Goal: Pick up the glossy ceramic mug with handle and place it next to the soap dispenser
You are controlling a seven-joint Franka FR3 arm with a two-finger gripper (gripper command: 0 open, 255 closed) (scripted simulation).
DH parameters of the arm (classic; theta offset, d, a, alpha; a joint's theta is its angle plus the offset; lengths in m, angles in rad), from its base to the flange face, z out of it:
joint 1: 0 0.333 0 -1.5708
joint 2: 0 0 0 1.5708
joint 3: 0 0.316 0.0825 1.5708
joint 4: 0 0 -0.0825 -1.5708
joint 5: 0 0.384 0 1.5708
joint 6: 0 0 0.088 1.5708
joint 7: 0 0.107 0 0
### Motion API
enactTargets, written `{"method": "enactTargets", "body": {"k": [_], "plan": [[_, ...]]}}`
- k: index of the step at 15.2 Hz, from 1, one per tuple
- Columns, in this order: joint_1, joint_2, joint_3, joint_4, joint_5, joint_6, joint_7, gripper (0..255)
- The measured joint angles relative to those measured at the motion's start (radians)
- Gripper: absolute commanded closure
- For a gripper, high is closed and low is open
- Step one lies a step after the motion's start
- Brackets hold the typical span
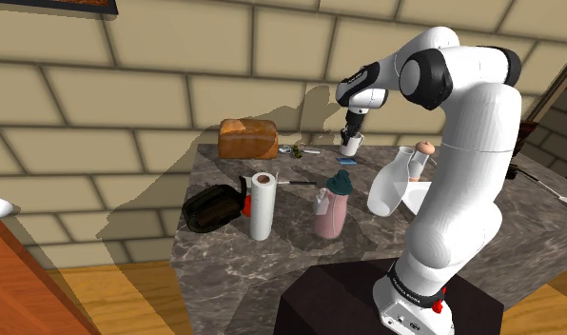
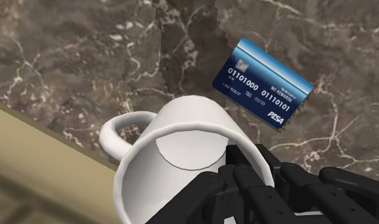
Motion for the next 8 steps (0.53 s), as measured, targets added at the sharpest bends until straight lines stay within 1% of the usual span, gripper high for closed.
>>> {"method": "enactTargets", "body": {"k": [4,8], "plan": [[0.000,0.000,0.000,0.000,0.000,0.000,0.000,255],[0.005,-0.021,-0.005,0.015,-0.013,-0.033,0.009,255]]}}
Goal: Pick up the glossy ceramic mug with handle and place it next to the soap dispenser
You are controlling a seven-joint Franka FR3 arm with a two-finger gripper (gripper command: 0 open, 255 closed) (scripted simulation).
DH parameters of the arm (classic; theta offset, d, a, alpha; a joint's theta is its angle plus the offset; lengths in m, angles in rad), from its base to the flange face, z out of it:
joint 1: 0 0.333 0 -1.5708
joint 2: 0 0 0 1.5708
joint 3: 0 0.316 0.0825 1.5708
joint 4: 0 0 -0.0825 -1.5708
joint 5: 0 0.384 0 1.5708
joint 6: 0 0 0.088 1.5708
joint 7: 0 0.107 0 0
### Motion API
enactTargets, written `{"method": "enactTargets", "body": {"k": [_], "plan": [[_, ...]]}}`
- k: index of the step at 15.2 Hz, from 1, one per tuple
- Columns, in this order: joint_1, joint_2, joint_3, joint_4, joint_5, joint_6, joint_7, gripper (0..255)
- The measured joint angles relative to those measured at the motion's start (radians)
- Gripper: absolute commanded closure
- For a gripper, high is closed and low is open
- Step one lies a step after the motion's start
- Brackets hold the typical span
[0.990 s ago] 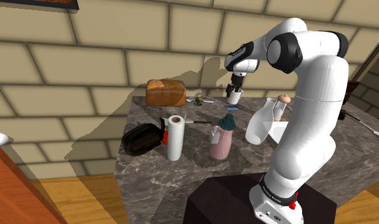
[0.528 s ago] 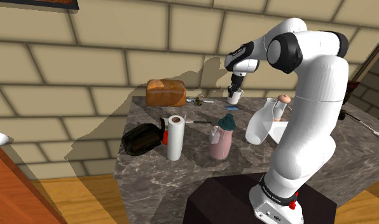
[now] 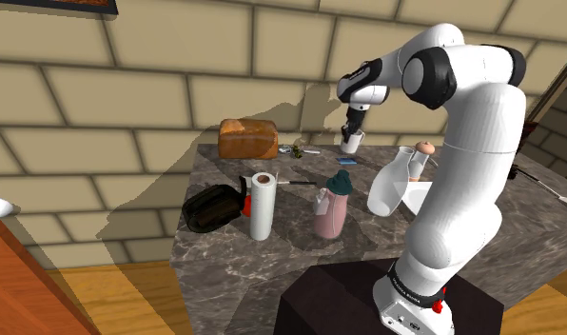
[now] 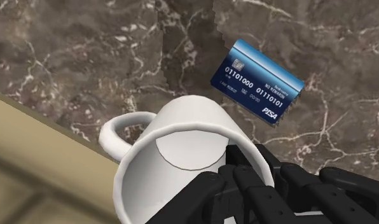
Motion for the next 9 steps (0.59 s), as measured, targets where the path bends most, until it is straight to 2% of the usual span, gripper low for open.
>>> {"method": "enactTargets", "body": {"k": [9], "plan": [[0.009,-0.054,-0.011,0.057,-0.033,-0.105,0.022,255]]}}
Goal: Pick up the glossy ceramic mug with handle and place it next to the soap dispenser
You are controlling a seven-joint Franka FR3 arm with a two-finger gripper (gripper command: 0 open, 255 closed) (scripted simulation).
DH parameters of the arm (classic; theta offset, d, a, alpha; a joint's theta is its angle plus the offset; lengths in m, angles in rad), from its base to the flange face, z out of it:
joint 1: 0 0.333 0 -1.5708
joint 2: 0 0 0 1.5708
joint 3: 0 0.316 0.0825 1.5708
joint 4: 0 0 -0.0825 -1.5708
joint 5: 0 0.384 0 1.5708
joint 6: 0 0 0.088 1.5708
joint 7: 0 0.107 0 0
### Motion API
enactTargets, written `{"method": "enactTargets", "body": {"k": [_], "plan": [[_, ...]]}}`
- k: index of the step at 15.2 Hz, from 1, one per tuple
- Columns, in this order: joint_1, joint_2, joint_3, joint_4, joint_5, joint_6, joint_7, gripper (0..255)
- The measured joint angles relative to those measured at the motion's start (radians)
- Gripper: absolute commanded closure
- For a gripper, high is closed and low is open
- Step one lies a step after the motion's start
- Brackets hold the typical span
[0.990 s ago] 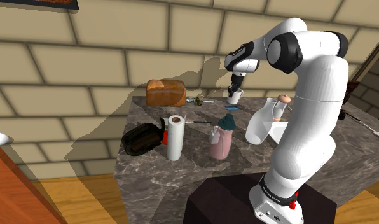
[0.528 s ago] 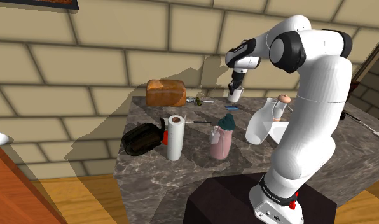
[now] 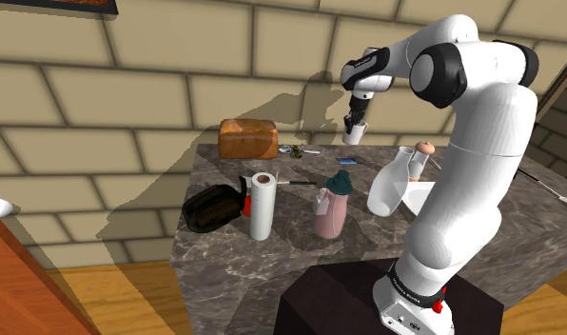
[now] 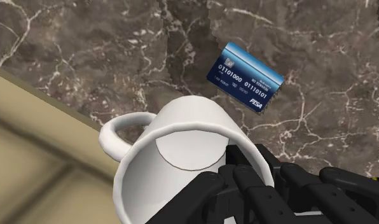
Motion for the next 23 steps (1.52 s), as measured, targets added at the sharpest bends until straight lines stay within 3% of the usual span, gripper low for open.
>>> {"method": "enactTargets", "body": {"k": [23], "plan": [[0.000,-0.062,-0.013,0.238,-0.037,-0.293,0.020,255]]}}
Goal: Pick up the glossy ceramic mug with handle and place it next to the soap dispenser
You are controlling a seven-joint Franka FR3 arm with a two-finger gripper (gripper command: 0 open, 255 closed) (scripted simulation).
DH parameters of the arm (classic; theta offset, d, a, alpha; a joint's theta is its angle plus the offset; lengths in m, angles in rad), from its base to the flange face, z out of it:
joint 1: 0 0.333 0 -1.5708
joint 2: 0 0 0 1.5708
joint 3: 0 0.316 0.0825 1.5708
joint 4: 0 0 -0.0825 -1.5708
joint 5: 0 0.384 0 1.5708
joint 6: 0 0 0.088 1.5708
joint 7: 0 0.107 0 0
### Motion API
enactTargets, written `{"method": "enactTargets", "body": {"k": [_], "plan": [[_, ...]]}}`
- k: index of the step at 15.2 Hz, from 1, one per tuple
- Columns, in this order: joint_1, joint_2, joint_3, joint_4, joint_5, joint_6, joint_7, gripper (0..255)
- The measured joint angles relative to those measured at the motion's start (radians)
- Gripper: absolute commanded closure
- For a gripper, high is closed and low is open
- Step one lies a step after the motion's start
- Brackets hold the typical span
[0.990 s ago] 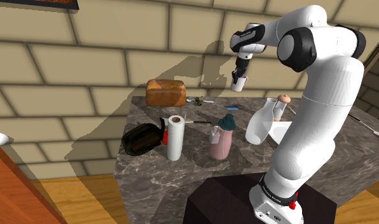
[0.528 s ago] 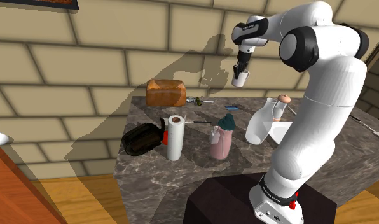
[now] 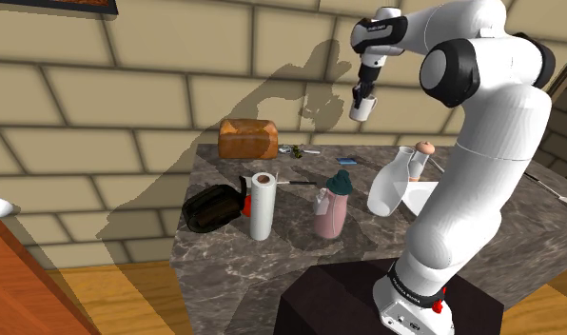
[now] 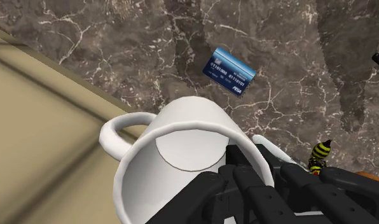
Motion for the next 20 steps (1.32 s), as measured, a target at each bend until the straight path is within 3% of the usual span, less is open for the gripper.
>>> {"method": "enactTargets", "body": {"k": [20], "plan": [[-0.034,0.070,-0.008,0.360,0.033,-0.297,-0.013,255]]}}
